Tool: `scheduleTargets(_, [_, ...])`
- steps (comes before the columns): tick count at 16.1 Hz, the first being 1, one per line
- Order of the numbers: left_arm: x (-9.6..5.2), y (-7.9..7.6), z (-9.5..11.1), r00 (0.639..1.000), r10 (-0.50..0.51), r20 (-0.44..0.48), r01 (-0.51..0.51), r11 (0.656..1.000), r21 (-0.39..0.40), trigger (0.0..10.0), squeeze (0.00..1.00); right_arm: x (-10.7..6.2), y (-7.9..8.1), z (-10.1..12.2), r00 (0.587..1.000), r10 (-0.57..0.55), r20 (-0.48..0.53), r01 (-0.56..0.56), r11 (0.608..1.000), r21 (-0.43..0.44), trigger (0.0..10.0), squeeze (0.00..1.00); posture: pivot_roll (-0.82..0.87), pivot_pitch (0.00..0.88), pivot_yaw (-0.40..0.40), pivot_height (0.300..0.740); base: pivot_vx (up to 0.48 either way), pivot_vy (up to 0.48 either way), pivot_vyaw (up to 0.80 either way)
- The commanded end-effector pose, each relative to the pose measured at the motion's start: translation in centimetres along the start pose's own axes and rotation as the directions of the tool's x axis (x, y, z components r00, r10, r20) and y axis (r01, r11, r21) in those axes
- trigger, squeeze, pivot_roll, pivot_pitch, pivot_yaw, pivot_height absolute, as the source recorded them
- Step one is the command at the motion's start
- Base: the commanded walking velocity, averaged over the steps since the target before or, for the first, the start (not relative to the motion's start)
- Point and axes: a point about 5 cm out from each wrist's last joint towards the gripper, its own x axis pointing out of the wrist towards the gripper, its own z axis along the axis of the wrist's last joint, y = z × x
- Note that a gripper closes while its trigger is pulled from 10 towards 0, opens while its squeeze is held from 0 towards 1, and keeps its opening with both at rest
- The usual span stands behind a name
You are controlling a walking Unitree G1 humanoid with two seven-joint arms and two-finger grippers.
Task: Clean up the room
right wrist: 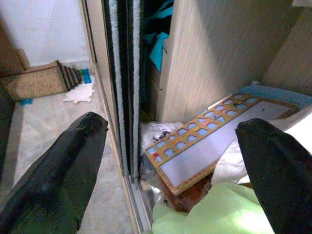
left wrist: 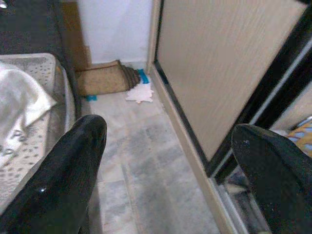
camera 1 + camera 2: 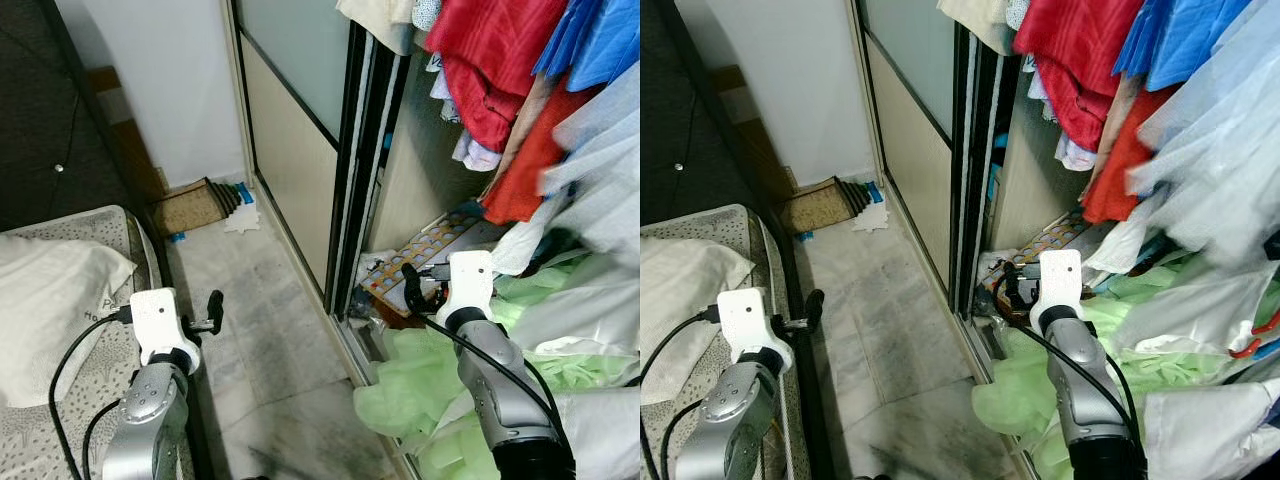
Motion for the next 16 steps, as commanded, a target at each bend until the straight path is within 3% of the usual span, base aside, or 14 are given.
scheduleTargets(1, [0.3,-0.3,0.6,0.999,0.028,0.030,-0.031,0.996,0.082,10.0,1.00,0.0,0.2,0.1,1.000,0.012,0.010,-0.012,1.000,-0.010,10.0,0.00,0.07,0.093,-0.009,0.740,0.000,0.000,0.00])
scheduleTargets(2, [0.4,-0.2,0.5,0.999,0.048,0.011,-0.049,0.994,0.093,10.0,1.00,0.0,0.3,0.2,1.000,0.014,0.018,-0.014,1.000,-0.004,10.0,0.00,0.07,0.093,-0.009,0.740,0.000,0.000,0.00])
scheduleTargets(3, [0.4,-0.3,0.4,0.999,0.041,0.003,-0.041,0.996,0.076,10.0,0.33,0.0,0.4,0.2,1.000,0.021,0.018,-0.021,1.000,0.000,10.0,0.00,0.07,0.095,-0.008,0.740,0.000,0.000,0.00])
scheduleTargets(4, [0.3,-0.4,0.4,0.999,0.033,0.009,-0.034,0.997,0.074,10.0,0.00,0.0,0.7,0.4,0.999,0.043,0.032,-0.041,0.998,-0.039,10.0,0.00,0.07,0.095,-0.008,0.740,0.000,0.000,0.00])
scheduleTargets(6, [0.2,-0.2,0.2,0.998,0.055,-0.004,-0.055,0.997,0.047,10.0,0.00,0.0,0.9,0.5,0.998,0.054,0.037,-0.051,0.996,-0.069,10.0,0.00,0.06,0.098,-0.008,0.740,0.000,0.000,0.00])
scheduleTargets(9, [0.1,0.0,0.1,0.999,0.049,-0.008,-0.049,0.999,0.002,10.0,0.00,0.0,0.9,0.4,0.998,0.055,0.036,-0.053,0.997,-0.061,10.0,0.00,0.06,0.105,-0.006,0.740,0.000,0.000,0.80])
scheduleTargets(16, [0.1,-0.8,0.3,1.000,-0.010,0.005,0.010,0.999,0.033,10.0,0.00,-0.1,1.2,0.5,0.997,0.069,0.045,-0.066,0.996,-0.062,10.0,0.00,0.06,0.112,-0.005,0.740,0.000,0.000,0.80])
